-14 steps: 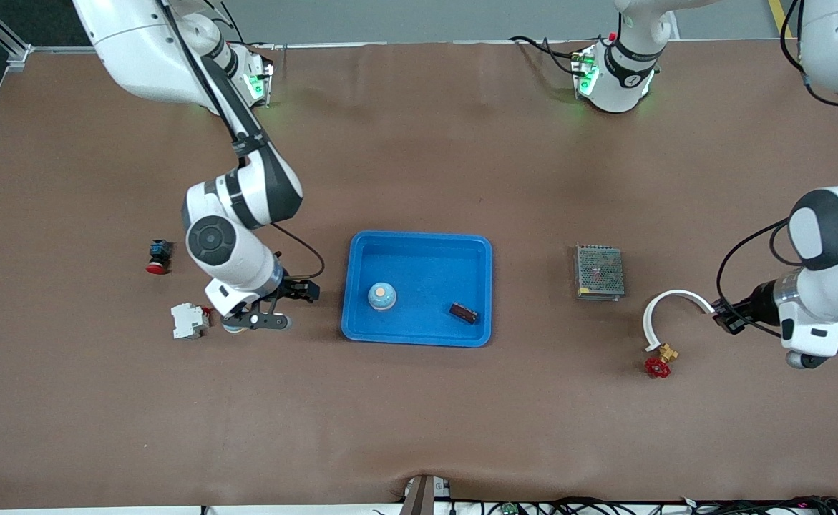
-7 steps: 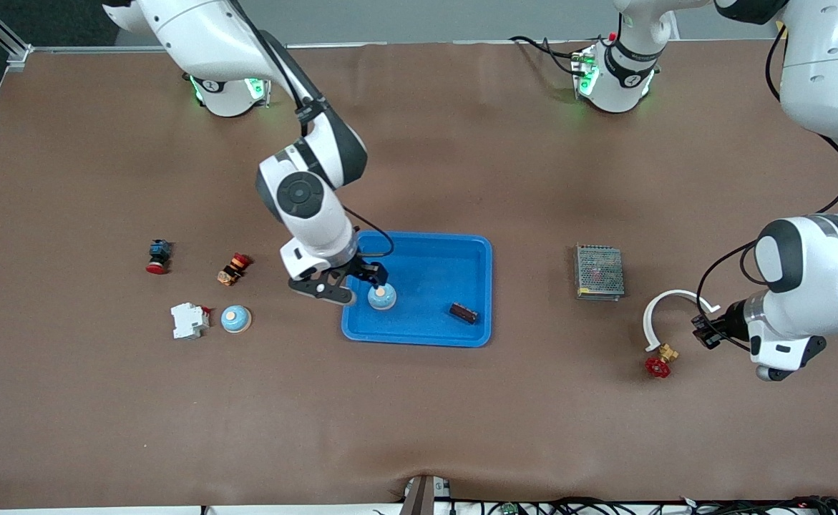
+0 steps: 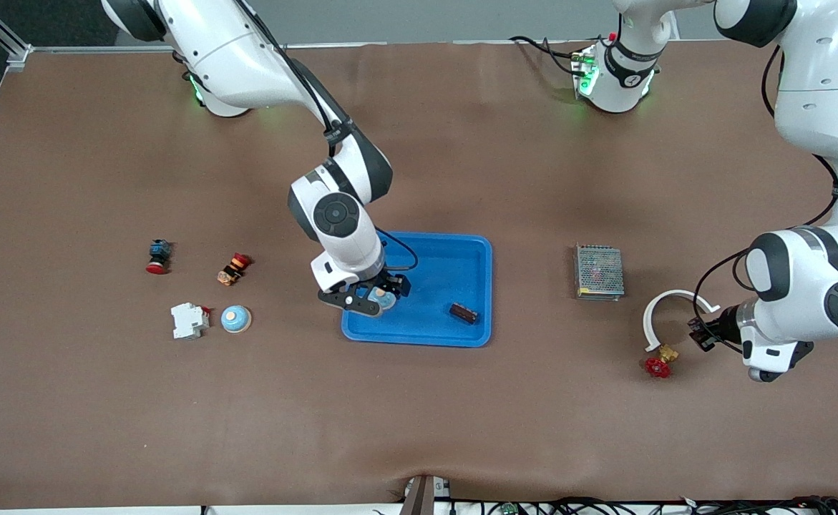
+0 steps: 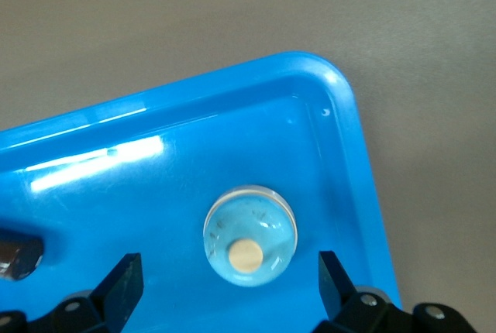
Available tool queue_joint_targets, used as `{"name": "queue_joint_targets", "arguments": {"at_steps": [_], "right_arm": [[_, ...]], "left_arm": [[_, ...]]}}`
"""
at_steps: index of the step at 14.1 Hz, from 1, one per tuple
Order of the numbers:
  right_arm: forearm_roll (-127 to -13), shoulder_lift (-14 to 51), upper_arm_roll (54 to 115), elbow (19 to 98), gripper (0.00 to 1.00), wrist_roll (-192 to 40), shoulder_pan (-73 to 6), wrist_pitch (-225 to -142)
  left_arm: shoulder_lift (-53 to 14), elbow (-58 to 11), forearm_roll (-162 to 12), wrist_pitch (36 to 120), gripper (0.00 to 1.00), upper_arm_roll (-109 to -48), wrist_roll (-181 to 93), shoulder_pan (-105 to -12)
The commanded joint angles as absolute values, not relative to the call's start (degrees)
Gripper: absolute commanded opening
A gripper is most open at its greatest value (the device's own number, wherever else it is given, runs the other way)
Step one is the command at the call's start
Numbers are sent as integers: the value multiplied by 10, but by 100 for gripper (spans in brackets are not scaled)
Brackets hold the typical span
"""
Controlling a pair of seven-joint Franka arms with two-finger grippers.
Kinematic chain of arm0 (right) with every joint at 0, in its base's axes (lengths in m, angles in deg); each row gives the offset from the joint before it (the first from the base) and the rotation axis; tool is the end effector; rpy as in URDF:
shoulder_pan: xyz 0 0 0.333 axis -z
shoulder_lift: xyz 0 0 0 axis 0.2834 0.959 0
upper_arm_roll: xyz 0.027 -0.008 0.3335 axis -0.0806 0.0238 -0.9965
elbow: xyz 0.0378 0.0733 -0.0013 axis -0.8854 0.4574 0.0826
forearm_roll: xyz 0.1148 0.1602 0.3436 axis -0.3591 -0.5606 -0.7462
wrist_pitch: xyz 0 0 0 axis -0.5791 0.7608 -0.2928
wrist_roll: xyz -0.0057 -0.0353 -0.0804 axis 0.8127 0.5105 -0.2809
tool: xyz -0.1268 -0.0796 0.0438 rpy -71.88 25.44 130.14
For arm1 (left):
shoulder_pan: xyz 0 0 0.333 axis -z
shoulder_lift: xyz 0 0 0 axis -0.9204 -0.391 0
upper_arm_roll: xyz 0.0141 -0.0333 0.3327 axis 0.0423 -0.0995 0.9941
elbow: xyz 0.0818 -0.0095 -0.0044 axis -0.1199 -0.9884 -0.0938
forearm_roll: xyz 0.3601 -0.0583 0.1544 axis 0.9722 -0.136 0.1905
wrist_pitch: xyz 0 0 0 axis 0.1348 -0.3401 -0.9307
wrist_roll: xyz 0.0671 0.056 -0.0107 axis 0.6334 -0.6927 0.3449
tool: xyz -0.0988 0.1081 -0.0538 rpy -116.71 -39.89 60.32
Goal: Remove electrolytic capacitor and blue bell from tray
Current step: 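Grasp the second bell with the right gripper while the left lowers the capacitor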
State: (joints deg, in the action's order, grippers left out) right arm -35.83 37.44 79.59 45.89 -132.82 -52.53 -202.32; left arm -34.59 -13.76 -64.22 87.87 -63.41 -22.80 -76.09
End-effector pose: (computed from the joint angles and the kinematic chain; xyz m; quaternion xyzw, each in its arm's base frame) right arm 0.6009 0.4348 0.1996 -0.9871 0.1528 -0.0225 0.0418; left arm 0.7038 0.0792 0.1836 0.9576 0.2864 -0.0300 0.0009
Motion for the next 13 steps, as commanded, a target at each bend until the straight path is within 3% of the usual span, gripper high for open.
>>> {"name": "queue_joint_targets", "arguments": {"at_steps": [1,13], "right_arm": [[-345,411,803,408,100,-1340,-531,-2005],[-332,442,802,411,100,-1359,-537,-2027]], "left_arm": [[-352,-135,-630,892,15,-636,-236,-767],[-384,-139,-630,926,19,-636,-231,-768]]}}
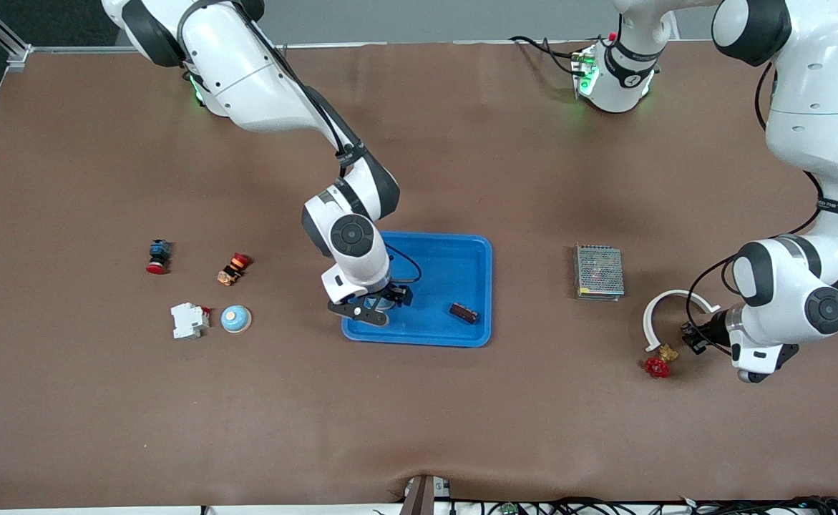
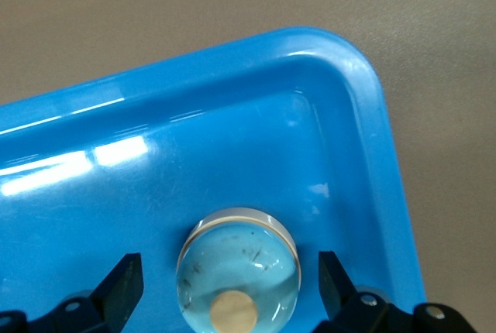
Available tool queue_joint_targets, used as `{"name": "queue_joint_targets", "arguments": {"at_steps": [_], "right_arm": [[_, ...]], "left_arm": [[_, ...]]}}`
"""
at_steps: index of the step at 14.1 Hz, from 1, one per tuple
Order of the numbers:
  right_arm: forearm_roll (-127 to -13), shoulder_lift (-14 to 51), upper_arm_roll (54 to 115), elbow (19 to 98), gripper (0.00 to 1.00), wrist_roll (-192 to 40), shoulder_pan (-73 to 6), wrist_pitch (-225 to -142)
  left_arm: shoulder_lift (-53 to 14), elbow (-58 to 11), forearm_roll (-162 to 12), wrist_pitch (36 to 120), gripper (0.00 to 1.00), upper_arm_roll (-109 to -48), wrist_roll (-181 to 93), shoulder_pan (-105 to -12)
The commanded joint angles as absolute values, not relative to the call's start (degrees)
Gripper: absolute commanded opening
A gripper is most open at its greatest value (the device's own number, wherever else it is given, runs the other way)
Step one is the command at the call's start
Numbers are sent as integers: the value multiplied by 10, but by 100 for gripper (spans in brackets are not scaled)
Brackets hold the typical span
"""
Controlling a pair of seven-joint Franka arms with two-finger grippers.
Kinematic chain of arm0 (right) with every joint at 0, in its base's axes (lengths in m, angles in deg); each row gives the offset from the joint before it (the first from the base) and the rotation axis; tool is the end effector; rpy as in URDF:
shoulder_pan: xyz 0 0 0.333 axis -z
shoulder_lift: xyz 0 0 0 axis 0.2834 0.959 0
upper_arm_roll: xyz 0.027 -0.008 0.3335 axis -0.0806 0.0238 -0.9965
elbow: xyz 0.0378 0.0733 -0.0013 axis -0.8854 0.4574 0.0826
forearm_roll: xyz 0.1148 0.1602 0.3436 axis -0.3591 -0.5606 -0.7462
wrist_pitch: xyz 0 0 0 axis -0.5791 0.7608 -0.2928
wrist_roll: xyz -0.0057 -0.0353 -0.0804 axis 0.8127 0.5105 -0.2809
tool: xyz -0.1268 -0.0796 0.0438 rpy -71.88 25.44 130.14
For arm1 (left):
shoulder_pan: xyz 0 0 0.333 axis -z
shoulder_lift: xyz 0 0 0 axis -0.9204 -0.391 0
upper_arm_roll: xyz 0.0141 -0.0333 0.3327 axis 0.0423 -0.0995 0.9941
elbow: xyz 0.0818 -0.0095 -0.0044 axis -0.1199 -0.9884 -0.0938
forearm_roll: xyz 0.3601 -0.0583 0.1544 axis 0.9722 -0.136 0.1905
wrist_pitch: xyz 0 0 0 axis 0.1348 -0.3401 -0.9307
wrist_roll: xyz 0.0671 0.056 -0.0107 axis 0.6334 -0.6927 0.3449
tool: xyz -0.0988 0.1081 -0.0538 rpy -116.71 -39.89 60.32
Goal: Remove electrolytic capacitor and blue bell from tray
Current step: 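Grasp the second bell with the right gripper while the left lowers the capacitor, then release the capacitor by the white clamp while the right gripper lifts the bell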
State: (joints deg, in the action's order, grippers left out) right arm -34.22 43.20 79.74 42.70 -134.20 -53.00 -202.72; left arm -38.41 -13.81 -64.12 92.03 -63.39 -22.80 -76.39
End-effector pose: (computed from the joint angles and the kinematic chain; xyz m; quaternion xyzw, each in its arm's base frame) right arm 0.6022 0.4395 0.1504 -0.9880 0.1524 -0.0167 0.0204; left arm 0.7034 0.0826 0.1418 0.9570 0.2889 -0.0277 0.0027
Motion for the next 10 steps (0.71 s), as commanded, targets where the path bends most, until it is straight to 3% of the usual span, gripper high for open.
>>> {"name": "queue_joint_targets", "arguments": {"at_steps": [1,2,3,4,10], "right_arm": [[-331,445,802,411,100,-1359,-537,-2027],[-331,447,802,411,100,-1360,-538,-2030],[-332,447,802,412,100,-1360,-541,-2038],[-332,447,802,412,100,-1360,-541,-2038],[-330,449,803,413,100,-1360,-544,-2039]], "left_arm": [[-384,-138,-630,926,28,-636,-236,-768],[-384,-137,-629,926,49,-636,-237,-768],[-384,-136,-629,926,86,-636,-237,-768],[-384,-136,-629,926,100,-636,-237,-768],[-354,-132,-630,917,100,-636,-228,-768]]}}
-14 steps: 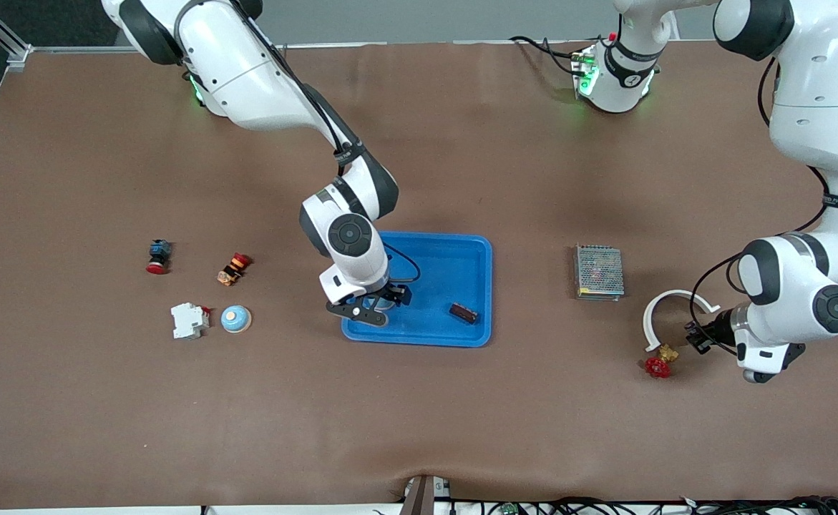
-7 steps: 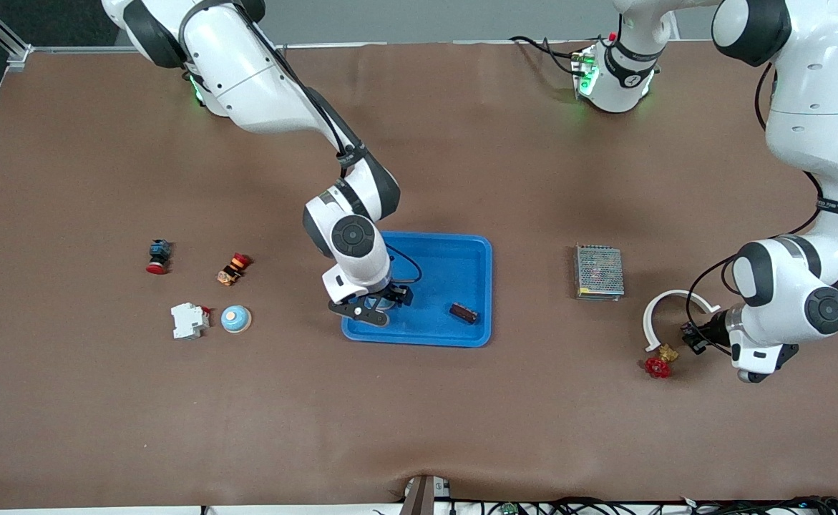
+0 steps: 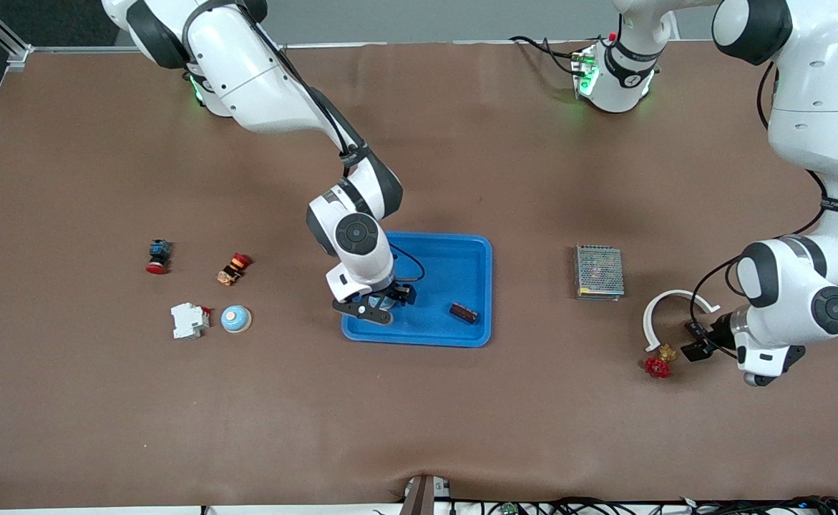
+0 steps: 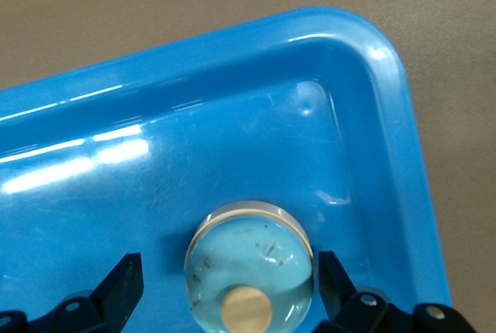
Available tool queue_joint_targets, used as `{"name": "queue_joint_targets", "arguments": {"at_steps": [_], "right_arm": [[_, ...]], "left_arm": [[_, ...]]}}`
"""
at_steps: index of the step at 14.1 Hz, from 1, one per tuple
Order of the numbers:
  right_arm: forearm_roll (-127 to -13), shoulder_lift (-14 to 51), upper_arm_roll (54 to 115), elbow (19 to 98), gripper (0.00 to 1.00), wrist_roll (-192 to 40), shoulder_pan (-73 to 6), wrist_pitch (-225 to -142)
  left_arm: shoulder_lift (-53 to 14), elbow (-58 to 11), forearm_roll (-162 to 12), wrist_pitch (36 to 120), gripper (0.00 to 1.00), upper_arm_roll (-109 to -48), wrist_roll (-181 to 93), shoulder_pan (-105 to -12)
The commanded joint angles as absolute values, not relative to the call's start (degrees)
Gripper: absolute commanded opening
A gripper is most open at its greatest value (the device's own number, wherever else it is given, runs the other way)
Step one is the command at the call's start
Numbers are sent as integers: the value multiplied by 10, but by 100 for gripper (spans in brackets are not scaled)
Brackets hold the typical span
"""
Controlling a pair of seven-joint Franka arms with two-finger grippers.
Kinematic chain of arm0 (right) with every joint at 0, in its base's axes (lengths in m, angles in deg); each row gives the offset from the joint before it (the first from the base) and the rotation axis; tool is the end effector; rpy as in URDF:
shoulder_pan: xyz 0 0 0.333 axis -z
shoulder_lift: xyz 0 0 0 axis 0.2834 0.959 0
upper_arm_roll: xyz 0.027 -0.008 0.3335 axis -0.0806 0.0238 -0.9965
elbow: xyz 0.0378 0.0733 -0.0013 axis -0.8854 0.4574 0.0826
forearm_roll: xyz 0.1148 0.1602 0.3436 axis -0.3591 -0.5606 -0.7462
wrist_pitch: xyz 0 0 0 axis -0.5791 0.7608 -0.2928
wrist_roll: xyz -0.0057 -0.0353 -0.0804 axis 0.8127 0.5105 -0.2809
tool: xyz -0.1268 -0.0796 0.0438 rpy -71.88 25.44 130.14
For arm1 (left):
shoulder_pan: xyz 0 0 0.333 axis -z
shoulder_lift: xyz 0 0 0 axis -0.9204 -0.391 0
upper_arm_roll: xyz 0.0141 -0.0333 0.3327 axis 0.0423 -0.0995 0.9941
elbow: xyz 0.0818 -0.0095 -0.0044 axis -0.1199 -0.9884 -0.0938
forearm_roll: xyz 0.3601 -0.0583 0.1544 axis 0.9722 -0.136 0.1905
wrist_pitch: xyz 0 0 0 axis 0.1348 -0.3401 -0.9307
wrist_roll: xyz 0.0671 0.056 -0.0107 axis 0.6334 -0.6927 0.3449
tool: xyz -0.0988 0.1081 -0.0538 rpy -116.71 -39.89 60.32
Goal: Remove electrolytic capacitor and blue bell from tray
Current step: 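Release the capacitor by the white clamp while the right gripper lifts the bell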
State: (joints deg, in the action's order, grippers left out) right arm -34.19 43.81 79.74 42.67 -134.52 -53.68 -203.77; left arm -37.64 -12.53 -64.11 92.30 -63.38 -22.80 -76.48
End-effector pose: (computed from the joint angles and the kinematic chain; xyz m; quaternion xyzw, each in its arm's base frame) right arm 0.5978 0.4471 0.1445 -0.9884 0.1491 -0.0196 0.0232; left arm 0.7144 0.0857 0.1612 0.9570 0.2901 -0.0077 0.0058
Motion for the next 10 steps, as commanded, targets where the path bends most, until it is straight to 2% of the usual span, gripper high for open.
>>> {"name": "queue_joint_targets", "arguments": {"at_steps": [1,2,3,4,6,7,8,10], "right_arm": [[-329,450,803,413,100,-1359,-544,-2039],[-320,450,803,413,100,-1358,-544,-2038],[-307,450,803,413,91,-1358,-544,-2037],[-293,450,803,413,77,-1358,-543,-2037],[-283,450,802,413,45,-1358,-543,-2035],[-283,449,802,412,26,-1358,-543,-2034],[-286,449,802,412,2,-1358,-542,-2033],[-292,448,801,411,0,-1358,-540,-2033]], "left_arm": [[-345,-132,-631,906,100,-636,-225,-766],[-334,-132,-632,891,100,-637,-224,-764],[-320,-132,-635,874,100,-638,-220,-764],[-305,-132,-636,859,100,-640,-212,-763],[-280,-125,-638,830,100,-642,-203,-762],[-277,-114,-639,810,100,-643,-189,-760],[-276,-97,-638,788,100,-649,-166,-753],[-276,-65,-638,751,100,-651,-113,-733]]}}
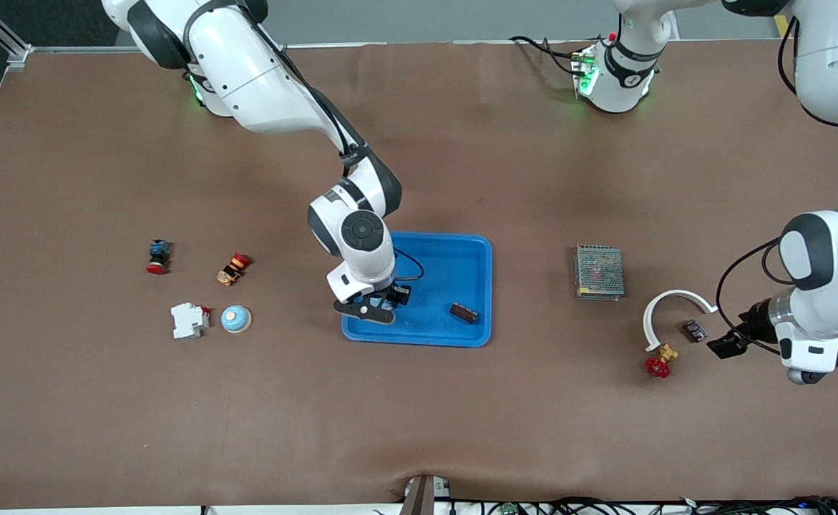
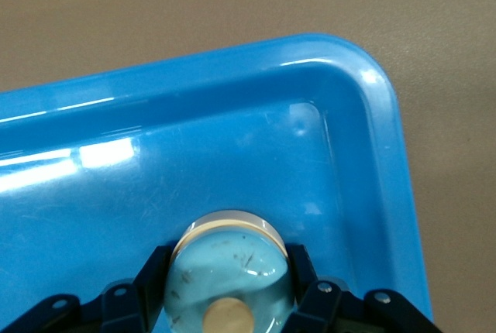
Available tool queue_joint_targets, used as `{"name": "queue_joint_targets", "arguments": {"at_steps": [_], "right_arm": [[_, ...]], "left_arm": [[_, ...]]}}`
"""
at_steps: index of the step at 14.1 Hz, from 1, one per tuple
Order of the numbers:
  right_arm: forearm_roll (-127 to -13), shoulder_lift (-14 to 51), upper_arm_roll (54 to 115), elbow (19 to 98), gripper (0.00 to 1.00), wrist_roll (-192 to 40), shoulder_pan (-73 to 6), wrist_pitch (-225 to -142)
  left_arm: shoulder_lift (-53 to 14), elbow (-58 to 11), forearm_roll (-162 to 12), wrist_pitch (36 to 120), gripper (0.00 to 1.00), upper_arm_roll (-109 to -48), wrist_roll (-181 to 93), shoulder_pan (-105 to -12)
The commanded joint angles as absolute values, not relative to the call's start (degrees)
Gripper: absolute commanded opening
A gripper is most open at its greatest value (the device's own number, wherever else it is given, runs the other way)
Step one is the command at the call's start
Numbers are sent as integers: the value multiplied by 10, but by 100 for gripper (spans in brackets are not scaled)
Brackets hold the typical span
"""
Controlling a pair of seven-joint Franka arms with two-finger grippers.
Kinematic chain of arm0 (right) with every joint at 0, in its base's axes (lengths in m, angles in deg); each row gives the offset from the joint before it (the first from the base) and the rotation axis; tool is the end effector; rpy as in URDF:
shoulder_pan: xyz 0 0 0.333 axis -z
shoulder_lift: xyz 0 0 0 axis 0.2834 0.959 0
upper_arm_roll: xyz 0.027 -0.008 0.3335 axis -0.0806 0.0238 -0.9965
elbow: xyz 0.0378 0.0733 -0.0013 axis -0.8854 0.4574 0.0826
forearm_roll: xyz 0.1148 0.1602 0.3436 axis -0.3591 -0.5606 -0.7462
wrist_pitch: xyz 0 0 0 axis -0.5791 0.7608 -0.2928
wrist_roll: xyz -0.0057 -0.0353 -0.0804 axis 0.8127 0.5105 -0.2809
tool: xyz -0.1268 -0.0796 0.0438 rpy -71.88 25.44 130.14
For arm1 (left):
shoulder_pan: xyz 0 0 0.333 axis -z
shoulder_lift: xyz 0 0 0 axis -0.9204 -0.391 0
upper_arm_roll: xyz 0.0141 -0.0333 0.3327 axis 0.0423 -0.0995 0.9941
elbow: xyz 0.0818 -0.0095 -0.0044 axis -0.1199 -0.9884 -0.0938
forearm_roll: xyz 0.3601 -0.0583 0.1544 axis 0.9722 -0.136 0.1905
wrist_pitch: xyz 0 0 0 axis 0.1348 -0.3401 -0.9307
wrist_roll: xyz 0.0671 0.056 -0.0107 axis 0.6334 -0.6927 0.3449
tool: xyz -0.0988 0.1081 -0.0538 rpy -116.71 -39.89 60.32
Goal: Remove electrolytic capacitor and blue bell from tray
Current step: 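Release the capacitor by the white clamp while the right gripper lifts the bell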
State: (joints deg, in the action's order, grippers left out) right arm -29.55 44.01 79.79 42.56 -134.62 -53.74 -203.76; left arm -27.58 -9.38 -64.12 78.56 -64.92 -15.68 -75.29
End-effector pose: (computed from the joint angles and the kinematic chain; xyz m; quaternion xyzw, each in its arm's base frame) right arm 0.6000 0.4443 0.1428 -0.9917 0.1220 -0.0399 0.0017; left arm 0.7157 0.0563 0.2924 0.9444 0.3286 -0.0127 0.0055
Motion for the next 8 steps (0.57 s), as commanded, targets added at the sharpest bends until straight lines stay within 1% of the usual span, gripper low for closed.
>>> {"name": "queue_joint_targets", "arguments": {"at_steps": [1,3,8], "right_arm": [[-292,447,801,409,0,-1357,-537,-2030],[-294,442,801,406,0,-1352,-529,-2015],[-294,433,795,346,0,-1324,-504,-1892]], "left_arm": [[-276,-54,-639,737,100,-651,-86,-719],[-270,-51,-639,719,100,-651,-47,-701],[-263,-49,-639,713,100,-655,89,-639]]}}
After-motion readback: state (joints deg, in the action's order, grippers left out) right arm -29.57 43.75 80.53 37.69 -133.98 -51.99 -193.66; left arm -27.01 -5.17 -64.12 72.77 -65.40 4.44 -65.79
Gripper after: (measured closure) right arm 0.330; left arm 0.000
